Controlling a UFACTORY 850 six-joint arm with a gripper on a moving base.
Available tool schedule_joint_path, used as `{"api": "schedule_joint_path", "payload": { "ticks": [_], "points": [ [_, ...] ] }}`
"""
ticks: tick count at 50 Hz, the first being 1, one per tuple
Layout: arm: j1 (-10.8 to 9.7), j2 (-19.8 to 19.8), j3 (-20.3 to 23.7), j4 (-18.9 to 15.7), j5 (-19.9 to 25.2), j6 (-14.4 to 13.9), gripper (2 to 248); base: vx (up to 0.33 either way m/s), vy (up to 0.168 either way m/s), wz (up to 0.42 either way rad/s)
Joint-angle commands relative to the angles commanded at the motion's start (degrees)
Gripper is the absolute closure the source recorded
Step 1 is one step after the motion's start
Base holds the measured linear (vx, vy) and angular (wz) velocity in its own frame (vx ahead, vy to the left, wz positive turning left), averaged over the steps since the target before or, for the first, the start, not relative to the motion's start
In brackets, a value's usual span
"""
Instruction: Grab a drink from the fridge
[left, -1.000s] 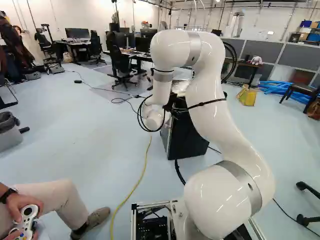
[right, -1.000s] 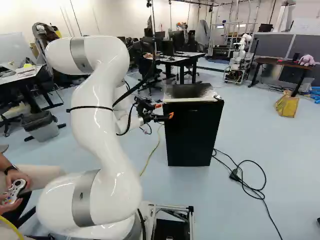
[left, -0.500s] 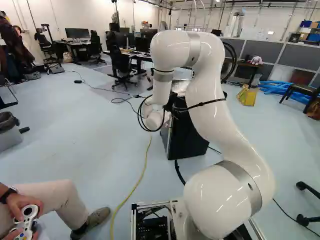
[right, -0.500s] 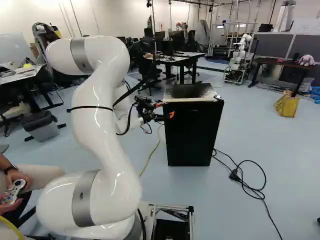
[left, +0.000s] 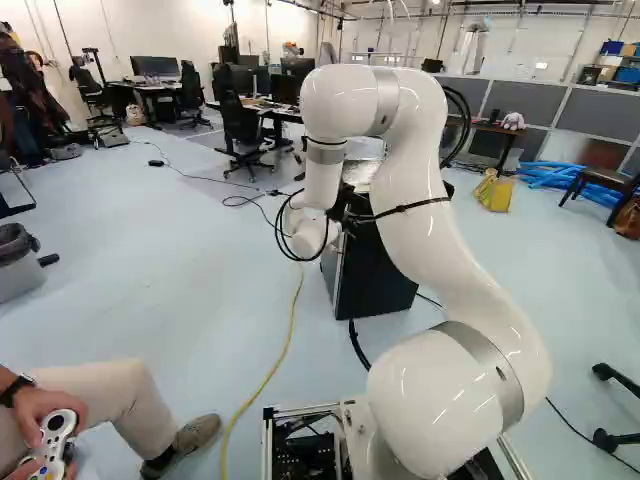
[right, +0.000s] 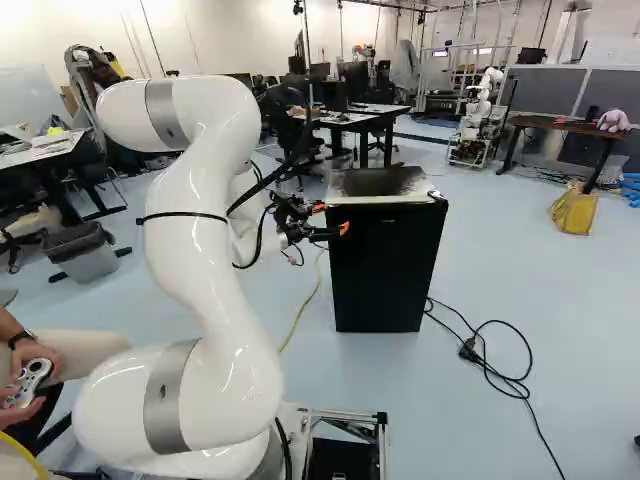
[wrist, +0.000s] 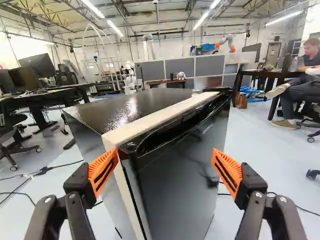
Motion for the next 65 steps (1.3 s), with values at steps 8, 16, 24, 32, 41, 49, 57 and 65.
{"api": "schedule_joint_path", "payload": {
  "ticks": [8,16,24,32,41,49,57,65],
  "points": [
    [0.00,0.00,0.00,0.06,0.00,0.00,3,0.000,0.000,0.000],
    [0.00,0.00,0.00,0.32,0.00,0.00,3,0.000,0.000,0.000],
    [0.00,0.00,0.00,0.63,0.00,0.00,3,0.000,0.000,0.000],
    [0.00,0.00,0.00,0.95,0.00,0.00,3,0.000,0.000,0.000],
    [0.00,0.00,0.00,1.32,0.00,0.00,3,0.000,0.000,0.000],
    [0.00,0.00,0.00,1.64,0.00,0.00,3,0.000,0.000,0.000],
    [0.00,0.00,0.00,1.96,0.00,0.00,3,0.000,0.000,0.000],
    [0.00,0.00,0.00,2.28,0.00,0.00,3,0.000,0.000,0.000]
  ]
}}
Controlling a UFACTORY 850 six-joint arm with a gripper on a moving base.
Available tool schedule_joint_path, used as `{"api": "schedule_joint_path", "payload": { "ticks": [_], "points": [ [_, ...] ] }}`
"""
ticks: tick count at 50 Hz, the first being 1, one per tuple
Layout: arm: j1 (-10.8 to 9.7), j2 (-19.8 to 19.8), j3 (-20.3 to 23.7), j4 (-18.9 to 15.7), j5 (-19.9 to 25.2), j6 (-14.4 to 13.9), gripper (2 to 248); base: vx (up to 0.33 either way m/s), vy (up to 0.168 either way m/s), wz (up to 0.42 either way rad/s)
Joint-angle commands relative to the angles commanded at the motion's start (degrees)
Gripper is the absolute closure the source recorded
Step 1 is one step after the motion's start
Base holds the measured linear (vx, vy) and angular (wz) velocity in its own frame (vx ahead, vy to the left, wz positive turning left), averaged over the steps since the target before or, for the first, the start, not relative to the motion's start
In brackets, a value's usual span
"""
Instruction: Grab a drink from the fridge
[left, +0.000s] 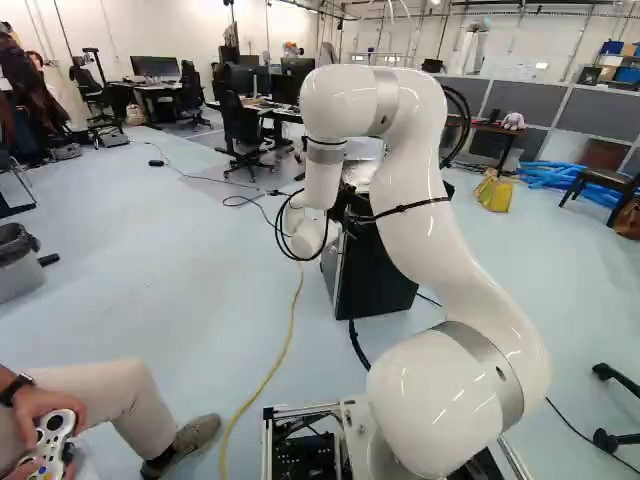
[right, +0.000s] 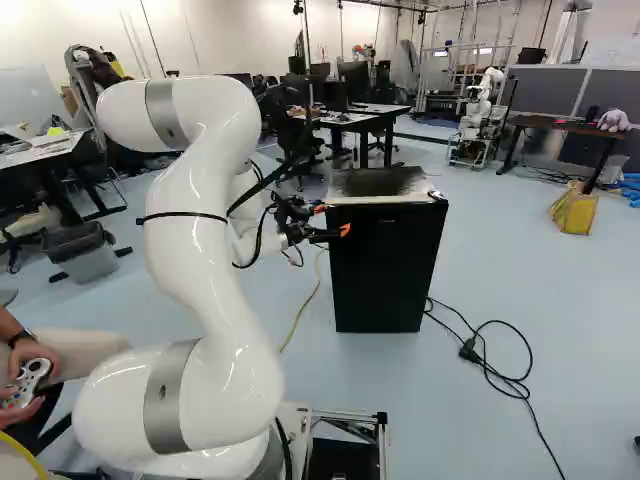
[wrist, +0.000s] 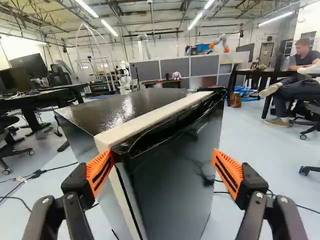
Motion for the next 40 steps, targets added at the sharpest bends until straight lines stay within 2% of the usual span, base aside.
{"api": "schedule_joint_path", "payload": {
  "ticks": [40],
  "points": [
    [0.17,0.74,1.36,2.22,0.00,0.00,3,0.000,0.000,0.000]
  ]
}}
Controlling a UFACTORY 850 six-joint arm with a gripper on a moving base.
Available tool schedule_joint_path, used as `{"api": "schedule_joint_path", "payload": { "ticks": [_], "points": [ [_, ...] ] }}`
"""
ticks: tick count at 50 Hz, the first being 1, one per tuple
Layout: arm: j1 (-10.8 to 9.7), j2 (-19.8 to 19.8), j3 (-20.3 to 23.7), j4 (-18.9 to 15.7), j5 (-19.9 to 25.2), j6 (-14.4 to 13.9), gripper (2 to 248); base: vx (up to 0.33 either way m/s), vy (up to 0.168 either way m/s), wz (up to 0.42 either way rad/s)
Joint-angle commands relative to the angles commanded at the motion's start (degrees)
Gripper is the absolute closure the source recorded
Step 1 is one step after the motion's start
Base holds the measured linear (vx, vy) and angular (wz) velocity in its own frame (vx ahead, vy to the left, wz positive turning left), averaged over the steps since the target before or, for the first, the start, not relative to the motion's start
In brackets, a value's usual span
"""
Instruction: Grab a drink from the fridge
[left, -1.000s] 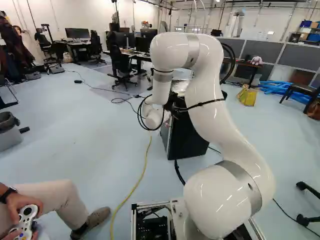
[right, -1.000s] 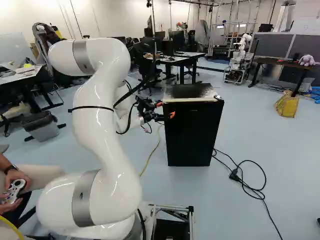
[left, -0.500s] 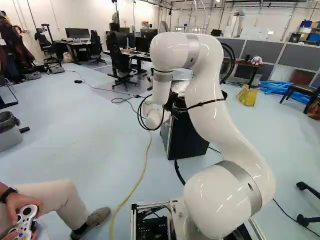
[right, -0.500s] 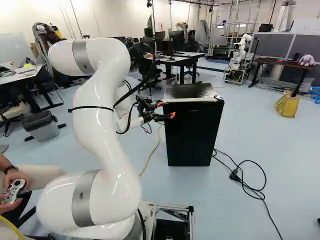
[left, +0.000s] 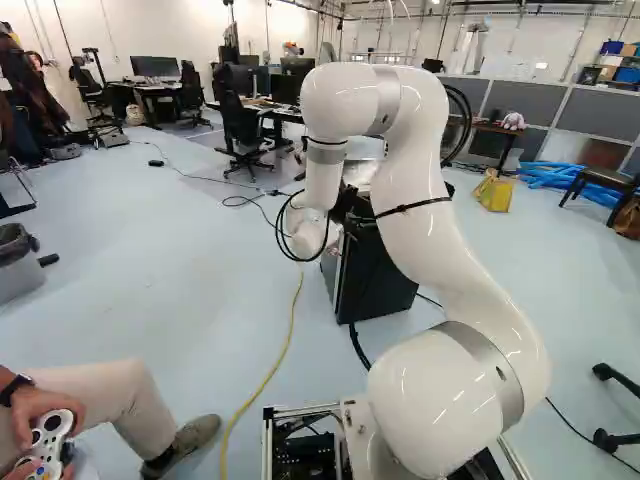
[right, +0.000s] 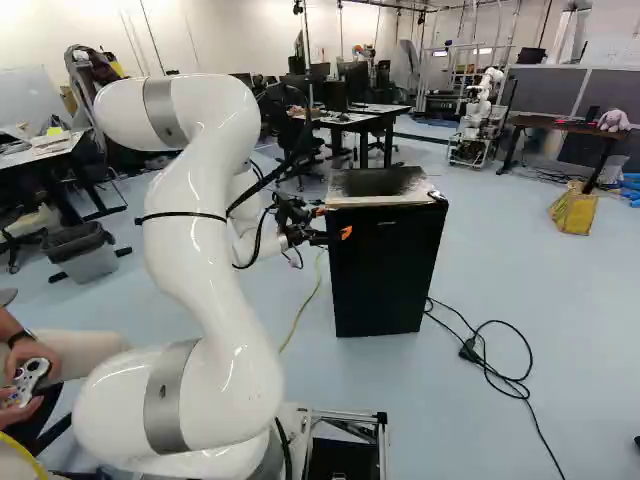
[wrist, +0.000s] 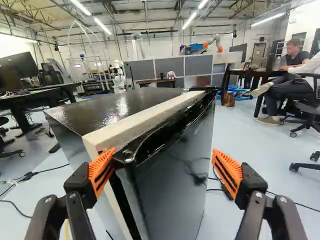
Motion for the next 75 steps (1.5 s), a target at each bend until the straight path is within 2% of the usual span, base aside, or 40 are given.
{"api": "schedule_joint_path", "payload": {
  "ticks": [75],
  "points": [
    [1.29,4.59,8.73,5.29,0.00,0.00,3,0.000,0.000,0.000]
  ]
}}
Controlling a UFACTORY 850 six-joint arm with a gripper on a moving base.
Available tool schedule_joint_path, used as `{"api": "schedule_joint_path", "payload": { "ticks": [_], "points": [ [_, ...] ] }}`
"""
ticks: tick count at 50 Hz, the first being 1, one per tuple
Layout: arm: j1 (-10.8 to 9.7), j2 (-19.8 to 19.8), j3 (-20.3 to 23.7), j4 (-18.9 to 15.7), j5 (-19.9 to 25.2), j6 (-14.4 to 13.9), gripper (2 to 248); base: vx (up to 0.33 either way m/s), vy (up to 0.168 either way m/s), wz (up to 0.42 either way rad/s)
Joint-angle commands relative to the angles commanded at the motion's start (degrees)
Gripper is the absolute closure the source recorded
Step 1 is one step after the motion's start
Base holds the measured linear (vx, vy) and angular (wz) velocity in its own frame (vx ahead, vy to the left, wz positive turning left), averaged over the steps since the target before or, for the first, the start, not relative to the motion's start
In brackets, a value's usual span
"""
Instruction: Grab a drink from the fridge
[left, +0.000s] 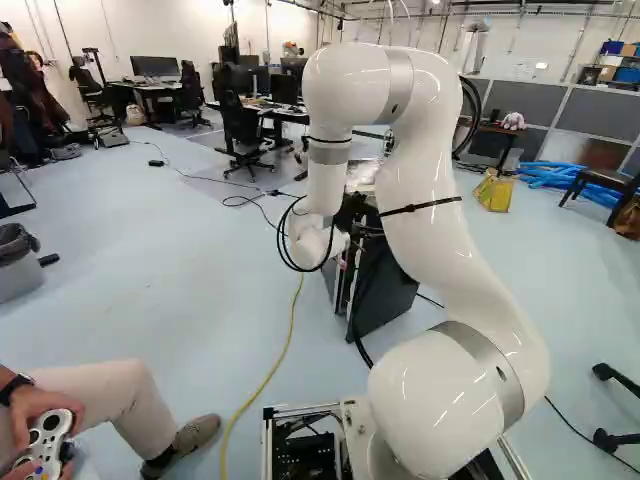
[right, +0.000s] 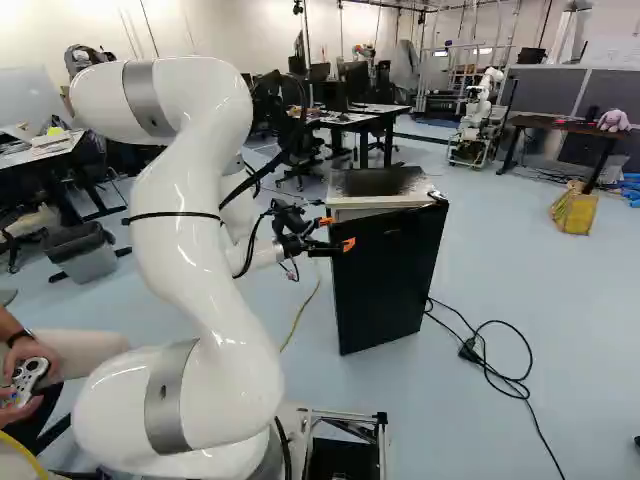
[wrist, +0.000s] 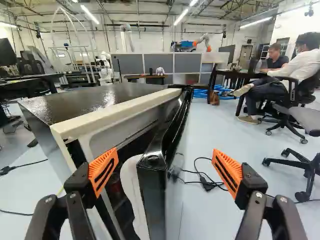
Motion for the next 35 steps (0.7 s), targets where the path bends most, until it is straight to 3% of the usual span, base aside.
{"api": "schedule_joint_path", "payload": {
  "ticks": [35],
  "points": [
    [0.84,2.32,4.66,3.58,1.73,0.00,3,0.000,0.000,0.000]
  ]
}}
